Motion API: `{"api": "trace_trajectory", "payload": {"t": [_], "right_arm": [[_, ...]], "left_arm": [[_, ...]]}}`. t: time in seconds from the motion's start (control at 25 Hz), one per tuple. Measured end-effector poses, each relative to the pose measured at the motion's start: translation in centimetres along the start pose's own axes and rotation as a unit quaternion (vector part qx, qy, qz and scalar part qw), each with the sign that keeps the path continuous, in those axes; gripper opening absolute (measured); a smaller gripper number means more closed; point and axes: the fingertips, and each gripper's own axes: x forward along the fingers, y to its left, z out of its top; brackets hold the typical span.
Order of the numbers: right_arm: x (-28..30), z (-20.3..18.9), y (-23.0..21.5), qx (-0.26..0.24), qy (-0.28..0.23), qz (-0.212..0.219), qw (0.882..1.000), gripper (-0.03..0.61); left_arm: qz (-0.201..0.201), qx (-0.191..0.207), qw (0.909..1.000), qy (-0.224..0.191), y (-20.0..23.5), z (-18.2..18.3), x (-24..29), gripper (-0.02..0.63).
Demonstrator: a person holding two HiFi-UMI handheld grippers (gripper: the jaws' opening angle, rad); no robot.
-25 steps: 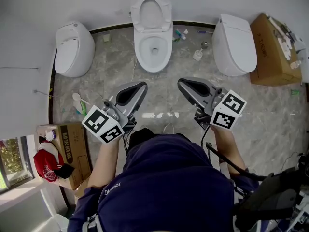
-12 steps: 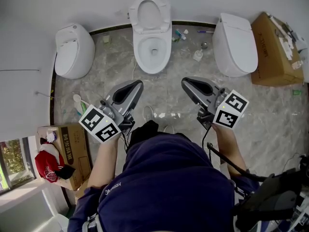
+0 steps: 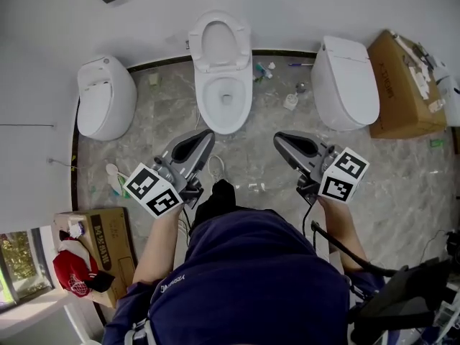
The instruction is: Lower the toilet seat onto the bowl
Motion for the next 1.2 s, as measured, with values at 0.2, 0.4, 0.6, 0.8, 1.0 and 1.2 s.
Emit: {"api": "trace_trajectory", "payload": {"t": [0.2,0.4,0.6,0.8,1.0,1.2], "right_arm": [[5.1,1.5,-1.8,0.001,0.012,-0.001,1.0,0.009],[12.2,4.1,-2.5,0.002,0.009,0.021,1.0,0.009],[18.0,6.1,-3.9,0.002,0.019,0.021,1.0,0.009],[22.5,7.6,-5.8,-0.003,0.03,0.006,1.0,0.009],[25.6,8.1,-7.5,0.004,0.041,-0.005,0.999,0.009],[27.0,8.4,-9.8,0.016,0.04,-0.017,0.999,0.009]], "left_arm": [[-0.015,0.006,0.9999,0.005,4.7,2.1,1.3,0.002],[-0.014,0.0,0.9999,0.006,11.6,4.5,1.2,0.002],[-0.019,-0.002,0.9998,-0.001,17.3,6.8,1.2,0.002],[-0.024,-0.01,0.9997,0.001,22.8,8.2,1.5,0.002],[-0.033,-0.01,0.9994,0.003,26.4,9.3,2.5,0.002],[-0.032,-0.016,0.9993,0.014,28.9,9.3,3.5,0.002]]}}
